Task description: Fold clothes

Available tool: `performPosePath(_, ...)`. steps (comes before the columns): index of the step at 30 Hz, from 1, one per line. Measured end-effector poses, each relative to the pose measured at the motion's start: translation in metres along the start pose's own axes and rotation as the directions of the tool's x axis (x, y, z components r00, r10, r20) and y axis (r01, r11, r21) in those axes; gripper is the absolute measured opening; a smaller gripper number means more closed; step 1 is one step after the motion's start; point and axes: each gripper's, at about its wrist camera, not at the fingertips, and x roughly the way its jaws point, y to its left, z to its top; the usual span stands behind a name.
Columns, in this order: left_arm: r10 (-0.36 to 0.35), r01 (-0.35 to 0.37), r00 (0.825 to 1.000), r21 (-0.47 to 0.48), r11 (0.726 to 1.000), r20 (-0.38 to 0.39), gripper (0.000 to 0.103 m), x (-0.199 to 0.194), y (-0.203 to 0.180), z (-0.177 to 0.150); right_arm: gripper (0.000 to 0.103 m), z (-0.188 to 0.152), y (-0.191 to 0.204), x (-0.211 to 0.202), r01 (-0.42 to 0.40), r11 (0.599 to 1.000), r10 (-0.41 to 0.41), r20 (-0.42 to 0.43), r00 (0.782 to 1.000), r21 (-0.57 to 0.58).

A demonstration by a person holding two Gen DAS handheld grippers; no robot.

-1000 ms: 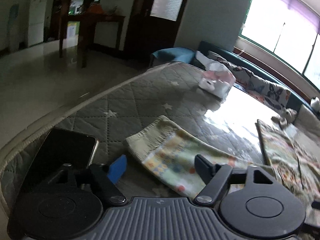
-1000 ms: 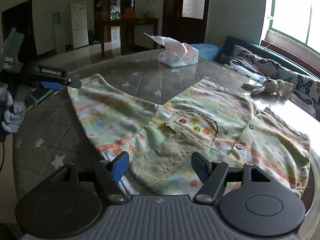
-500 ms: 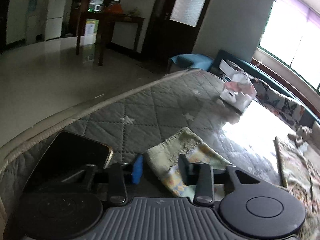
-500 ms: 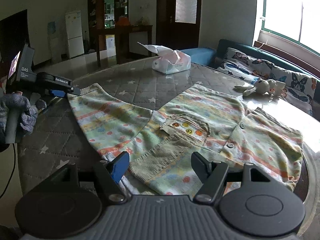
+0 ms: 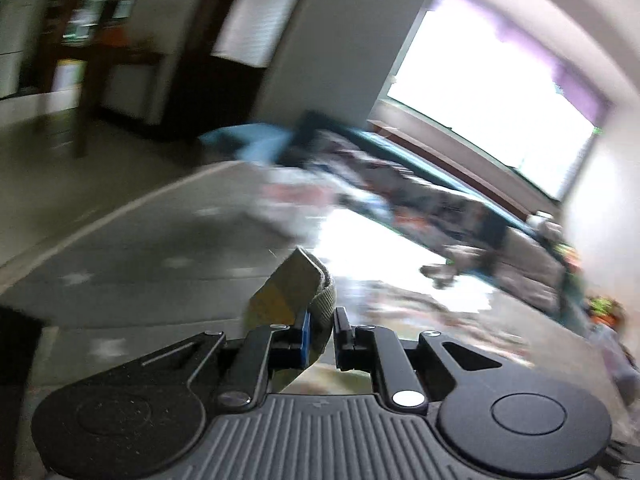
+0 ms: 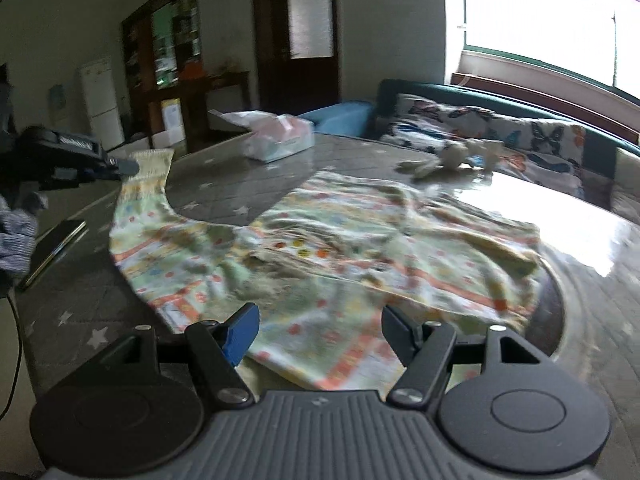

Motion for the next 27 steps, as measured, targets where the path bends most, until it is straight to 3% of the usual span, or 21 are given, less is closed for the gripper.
performPosePath(3,-0.127,0.129,0.991,0.061,0.99,-0.032,0.012,0.004,-0.046,0.0,0.069,-0.006,-0.016,-0.008,0.036,0.998,-0.037,0.012,0.999,0.051)
performPosePath(6,-0.236,0.245,0.968,0.122,0.962,-0.082,0.012,0.01,-0.092,-0.008,0.069,-0.015,-0.036,-0.016,0.068,0.99,-0.071,0.02,0.997,0.121)
performPosePath(11,-0.338,0.363,0.926,0.161,0.918,-0.167,0.012,0.028,-0.145,-0.029,0.069,-0.028,-0.058,-0.03,0.114,0.977,-0.121,0.026,0.992,0.18)
performPosePath(17,-0.386,0.451,0.872,0.185,0.873,-0.301,0.014,0.051,-0.185,-0.066,0.069,-0.037,-0.08,-0.041,0.155,0.957,-0.167,0.029,0.985,0.243)
performPosePath(19,-0.382,0.46,0.862,0.195,0.867,-0.333,0.014,0.054,-0.191,-0.078,0.069,-0.038,-0.084,-0.043,0.163,0.953,-0.177,0.03,0.984,0.257)
performPosePath(22,-0.388,0.482,0.847,0.215,0.85,-0.364,0.025,0.054,-0.192,-0.09,0.068,-0.035,-0.086,-0.044,0.167,0.95,-0.183,0.035,0.982,0.265)
performPosePath(23,-0.392,0.488,0.842,0.213,0.847,-0.37,0.036,0.053,-0.188,-0.091,0.068,-0.034,-0.086,-0.044,0.168,0.949,-0.184,0.037,0.982,0.266)
performPosePath(24,-0.395,0.492,0.839,0.213,0.844,-0.375,0.04,0.052,-0.184,-0.091,0.067,-0.033,-0.087,-0.044,0.168,0.949,-0.185,0.04,0.982,0.267)
performPosePath(27,-0.381,0.472,0.858,0.235,0.85,-0.345,0.04,0.048,-0.165,-0.085,0.064,-0.025,-0.084,-0.041,0.145,0.955,-0.161,0.04,0.986,0.259)
